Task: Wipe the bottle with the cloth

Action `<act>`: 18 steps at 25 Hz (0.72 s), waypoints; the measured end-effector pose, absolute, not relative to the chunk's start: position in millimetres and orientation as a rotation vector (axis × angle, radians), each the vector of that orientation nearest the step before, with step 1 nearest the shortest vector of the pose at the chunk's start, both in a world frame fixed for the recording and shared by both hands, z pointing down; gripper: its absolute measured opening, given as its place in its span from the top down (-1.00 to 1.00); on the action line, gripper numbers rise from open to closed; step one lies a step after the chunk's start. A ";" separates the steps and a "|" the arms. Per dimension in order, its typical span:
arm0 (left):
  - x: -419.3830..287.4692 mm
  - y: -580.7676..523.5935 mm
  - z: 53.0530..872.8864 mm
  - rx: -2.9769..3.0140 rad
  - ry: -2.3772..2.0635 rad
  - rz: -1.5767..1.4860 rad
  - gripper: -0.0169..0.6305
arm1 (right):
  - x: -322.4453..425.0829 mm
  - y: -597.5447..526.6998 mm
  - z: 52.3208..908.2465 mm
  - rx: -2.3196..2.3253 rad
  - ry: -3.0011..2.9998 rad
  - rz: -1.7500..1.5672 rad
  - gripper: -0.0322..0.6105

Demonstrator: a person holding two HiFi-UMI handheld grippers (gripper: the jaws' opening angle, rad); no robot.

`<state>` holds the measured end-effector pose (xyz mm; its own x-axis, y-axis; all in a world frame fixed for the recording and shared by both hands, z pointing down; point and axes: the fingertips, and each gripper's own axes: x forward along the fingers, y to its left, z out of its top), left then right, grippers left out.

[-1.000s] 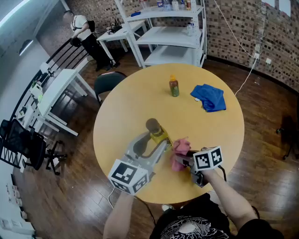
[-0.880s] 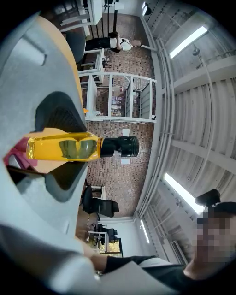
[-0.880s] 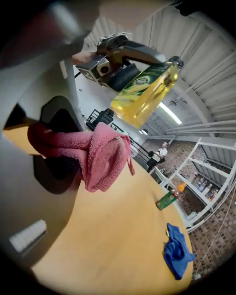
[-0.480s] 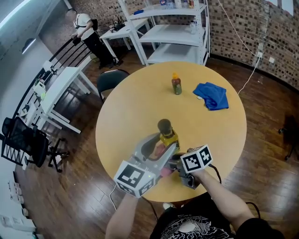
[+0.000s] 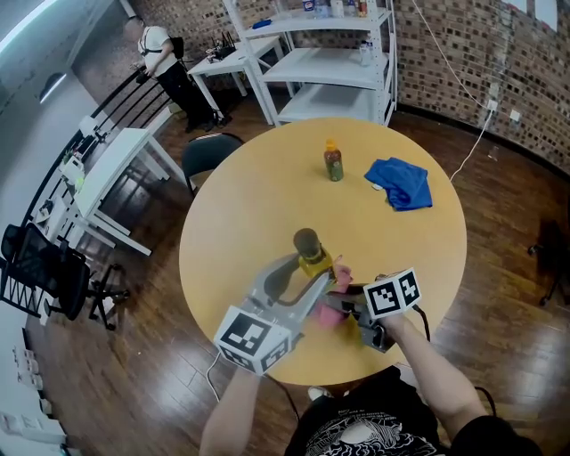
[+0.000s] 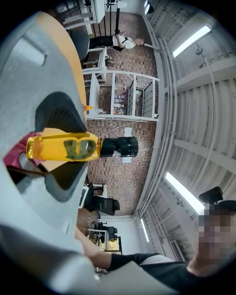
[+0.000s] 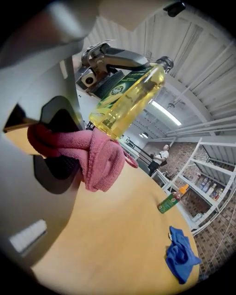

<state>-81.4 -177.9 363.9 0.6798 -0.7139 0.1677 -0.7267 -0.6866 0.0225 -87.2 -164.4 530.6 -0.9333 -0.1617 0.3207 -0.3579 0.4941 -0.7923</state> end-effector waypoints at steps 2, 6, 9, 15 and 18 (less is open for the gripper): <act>-80.0 -180.4 367.6 2.791 -1.205 0.224 0.33 | -79.5 -171.9 532.7 0.474 -2.529 1.425 0.58; -76.0 -181.2 376.1 2.787 -1.215 0.228 0.33 | -67.8 -175.8 543.3 0.549 -2.494 1.372 0.58; -75.3 -182.5 391.8 2.779 -1.223 0.262 0.33 | -40.3 -181.9 561.9 0.746 -2.424 1.279 0.58; -78.9 -191.0 443.8 2.703 -1.263 0.328 0.33 | -8.2 -186.8 562.3 0.874 -2.419 1.249 0.58; -77.6 -189.9 467.7 2.683 -1.272 0.366 0.33 | -9.0 -182.6 559.8 0.872 -2.425 1.223 0.58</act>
<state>-77.6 -189.9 467.7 0.6105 -0.7402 0.2816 -0.7767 -0.6291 0.0302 -9.0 -182.6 559.8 -0.7753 -0.3868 0.4992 -0.6314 0.4567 -0.6267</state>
